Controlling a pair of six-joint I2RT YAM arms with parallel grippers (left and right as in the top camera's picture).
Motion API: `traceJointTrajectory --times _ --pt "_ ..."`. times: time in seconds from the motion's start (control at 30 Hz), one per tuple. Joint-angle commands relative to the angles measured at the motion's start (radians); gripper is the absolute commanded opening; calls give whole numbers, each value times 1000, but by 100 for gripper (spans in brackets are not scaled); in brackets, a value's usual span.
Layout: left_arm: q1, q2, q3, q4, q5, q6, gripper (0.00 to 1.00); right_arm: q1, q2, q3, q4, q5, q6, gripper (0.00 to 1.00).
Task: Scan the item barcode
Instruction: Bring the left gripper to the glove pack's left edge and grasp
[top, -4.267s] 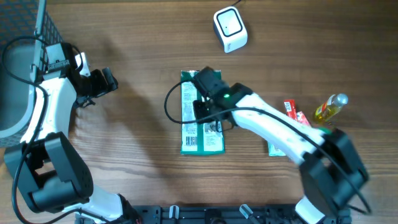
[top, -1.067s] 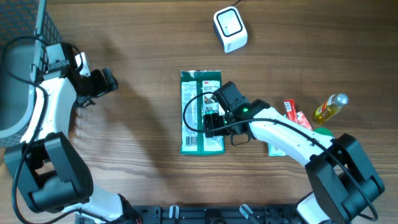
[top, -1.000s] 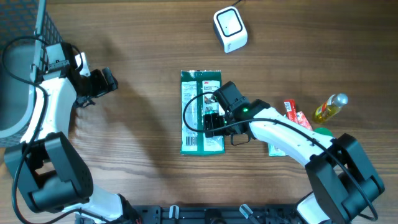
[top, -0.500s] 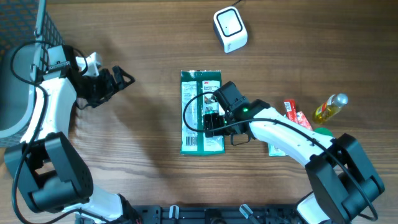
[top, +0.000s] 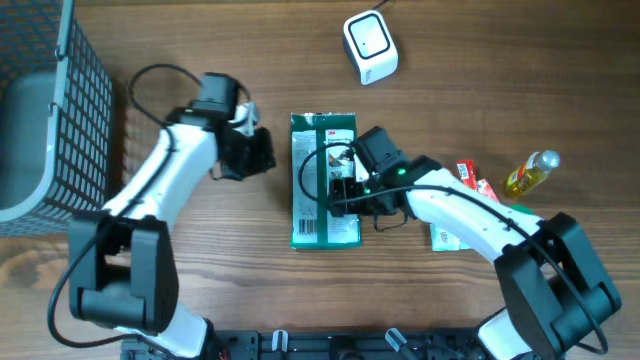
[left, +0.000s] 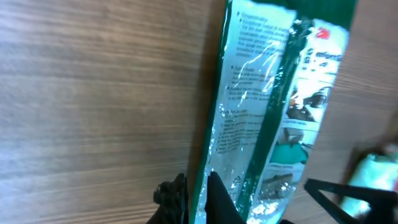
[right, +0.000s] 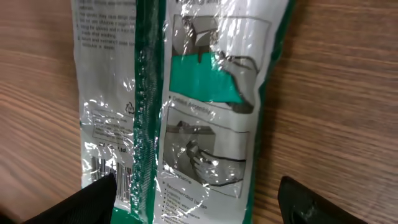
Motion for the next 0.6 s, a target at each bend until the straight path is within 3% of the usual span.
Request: traceJointTrajectory --times 0.0,0.13,0.57 --pt "-74 8 -11 6 -105 -142 4 -47 11 -13 -5 -108 -58 84" --pt "-115 25 -13 12 -167 -201 4 -68 11 -30 4 -135 -63 83" --pt "-153 122 -13 48 -163 -188 4 -68 11 -63 43 -135 -59 83"
